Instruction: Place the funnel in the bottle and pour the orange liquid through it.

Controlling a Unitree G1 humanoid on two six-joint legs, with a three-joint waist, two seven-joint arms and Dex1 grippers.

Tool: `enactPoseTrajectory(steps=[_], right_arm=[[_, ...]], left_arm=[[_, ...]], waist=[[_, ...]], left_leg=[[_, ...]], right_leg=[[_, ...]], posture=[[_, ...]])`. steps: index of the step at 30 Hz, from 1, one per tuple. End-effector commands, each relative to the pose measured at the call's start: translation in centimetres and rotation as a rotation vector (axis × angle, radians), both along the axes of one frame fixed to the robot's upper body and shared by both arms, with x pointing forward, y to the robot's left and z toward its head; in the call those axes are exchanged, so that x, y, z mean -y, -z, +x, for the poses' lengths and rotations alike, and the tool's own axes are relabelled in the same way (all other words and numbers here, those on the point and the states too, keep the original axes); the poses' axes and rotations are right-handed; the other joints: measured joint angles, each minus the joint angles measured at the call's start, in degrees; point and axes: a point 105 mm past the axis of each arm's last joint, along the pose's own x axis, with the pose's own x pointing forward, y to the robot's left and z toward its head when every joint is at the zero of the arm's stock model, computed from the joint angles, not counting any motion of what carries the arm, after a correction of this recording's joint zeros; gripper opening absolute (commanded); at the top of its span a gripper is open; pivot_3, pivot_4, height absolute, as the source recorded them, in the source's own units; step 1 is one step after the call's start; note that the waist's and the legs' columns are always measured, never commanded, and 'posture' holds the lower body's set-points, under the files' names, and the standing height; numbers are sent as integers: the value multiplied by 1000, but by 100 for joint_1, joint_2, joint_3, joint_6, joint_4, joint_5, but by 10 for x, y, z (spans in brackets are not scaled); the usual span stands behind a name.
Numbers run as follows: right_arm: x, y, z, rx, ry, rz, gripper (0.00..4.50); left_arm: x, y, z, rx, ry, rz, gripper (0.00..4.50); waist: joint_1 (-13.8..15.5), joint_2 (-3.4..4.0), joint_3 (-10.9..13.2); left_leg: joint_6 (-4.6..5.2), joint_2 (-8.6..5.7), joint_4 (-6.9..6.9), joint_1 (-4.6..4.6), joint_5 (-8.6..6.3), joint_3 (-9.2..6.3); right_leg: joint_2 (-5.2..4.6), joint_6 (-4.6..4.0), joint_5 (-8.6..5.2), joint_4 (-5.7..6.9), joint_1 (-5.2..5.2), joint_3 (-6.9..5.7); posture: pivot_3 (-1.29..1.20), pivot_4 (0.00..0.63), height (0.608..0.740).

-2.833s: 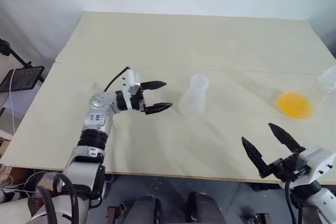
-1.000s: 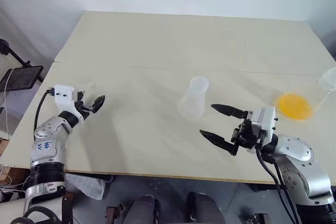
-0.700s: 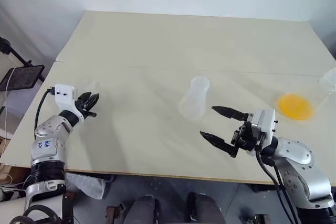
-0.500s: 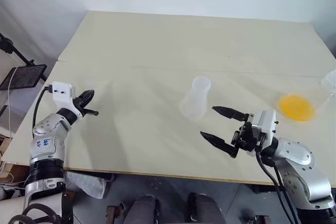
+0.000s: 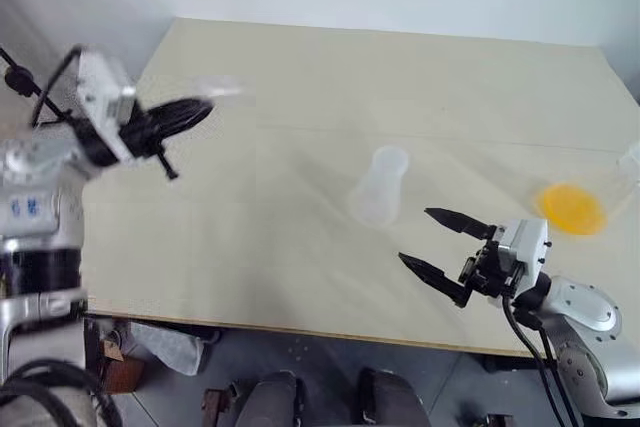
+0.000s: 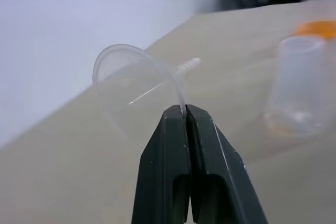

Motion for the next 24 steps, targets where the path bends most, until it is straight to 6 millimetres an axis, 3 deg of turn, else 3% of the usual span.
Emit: enactPoseTrajectory(steps=[1,4,13,18,24], right_arm=[[3,-9,-6,56,31,-12,4500],[3,-7,-10,57,54,-4,4500],[4,-6,-14,75,115,12,4500],[1,-4,-18,75,130,26,4500],[0,-5,-17,83,141,33,4500]], left_arm=[[37,-3,7,53,136,178,18],[73,-7,14,101,235,299,18],[118,-3,20,229,352,500,18],[132,-4,20,265,374,513,18],[141,12,16,299,426,592,18]], waist=[[-5,0,0],[-3,-2,1],[-94,-5,3],[-75,-6,4],[-86,-6,4]], left_leg=[[1,1,-1,-1,1,1],[4,4,-2,-11,2,5],[8,15,-5,-16,5,14],[12,8,7,-28,6,2],[13,9,10,-30,7,-1]], right_leg=[[4,0,0,-1,-3,-3],[10,0,0,-5,-7,-9],[11,1,0,-9,-14,-18],[4,5,1,-11,-14,-20],[5,5,2,-10,-14,-23]], posture=[[0,150,740],[0,150,740],[0,150,740],[0,150,740],[0,150,740]])
